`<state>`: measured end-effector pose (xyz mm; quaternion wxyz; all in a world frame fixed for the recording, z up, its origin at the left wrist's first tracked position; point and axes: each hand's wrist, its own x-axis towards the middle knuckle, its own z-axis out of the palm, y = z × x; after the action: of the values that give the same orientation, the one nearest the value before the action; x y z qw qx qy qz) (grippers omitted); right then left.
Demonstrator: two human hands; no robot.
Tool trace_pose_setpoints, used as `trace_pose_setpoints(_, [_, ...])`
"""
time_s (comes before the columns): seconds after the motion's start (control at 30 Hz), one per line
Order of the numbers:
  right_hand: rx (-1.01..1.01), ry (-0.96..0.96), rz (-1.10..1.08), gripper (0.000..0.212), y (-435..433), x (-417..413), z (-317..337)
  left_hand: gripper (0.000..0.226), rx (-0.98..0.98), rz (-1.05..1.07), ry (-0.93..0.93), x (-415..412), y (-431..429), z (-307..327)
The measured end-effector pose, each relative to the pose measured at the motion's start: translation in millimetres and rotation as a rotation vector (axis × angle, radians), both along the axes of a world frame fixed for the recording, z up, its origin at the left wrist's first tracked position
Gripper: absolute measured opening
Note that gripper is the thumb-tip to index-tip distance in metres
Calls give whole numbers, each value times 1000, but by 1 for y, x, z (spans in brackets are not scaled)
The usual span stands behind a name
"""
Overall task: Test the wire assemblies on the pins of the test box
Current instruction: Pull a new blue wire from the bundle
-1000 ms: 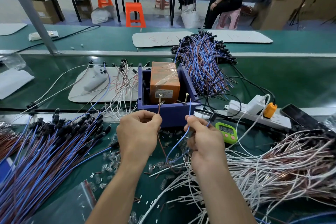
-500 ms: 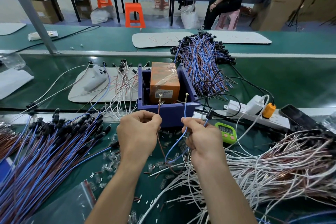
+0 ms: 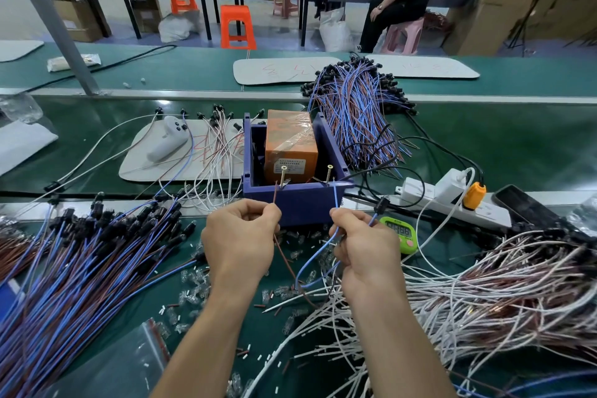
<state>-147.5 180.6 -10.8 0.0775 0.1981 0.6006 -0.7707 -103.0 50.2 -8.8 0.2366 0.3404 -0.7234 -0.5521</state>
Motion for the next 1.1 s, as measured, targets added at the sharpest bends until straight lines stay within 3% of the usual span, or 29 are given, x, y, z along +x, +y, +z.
trace_pose_setpoints(0.6, [40, 10, 22, 42, -2, -7, 1, 17, -53, -4, -53, -8, -2, -6])
trace_pose_setpoints(0.77, [22, 6, 8, 30, 4, -4, 1, 17, -30, 27, -43, -6, -2, -6])
trace_pose_setpoints(1.1, [-2, -20, -13, 31, 16, 6, -6, 17, -85, -18, -36, -7, 2, -3])
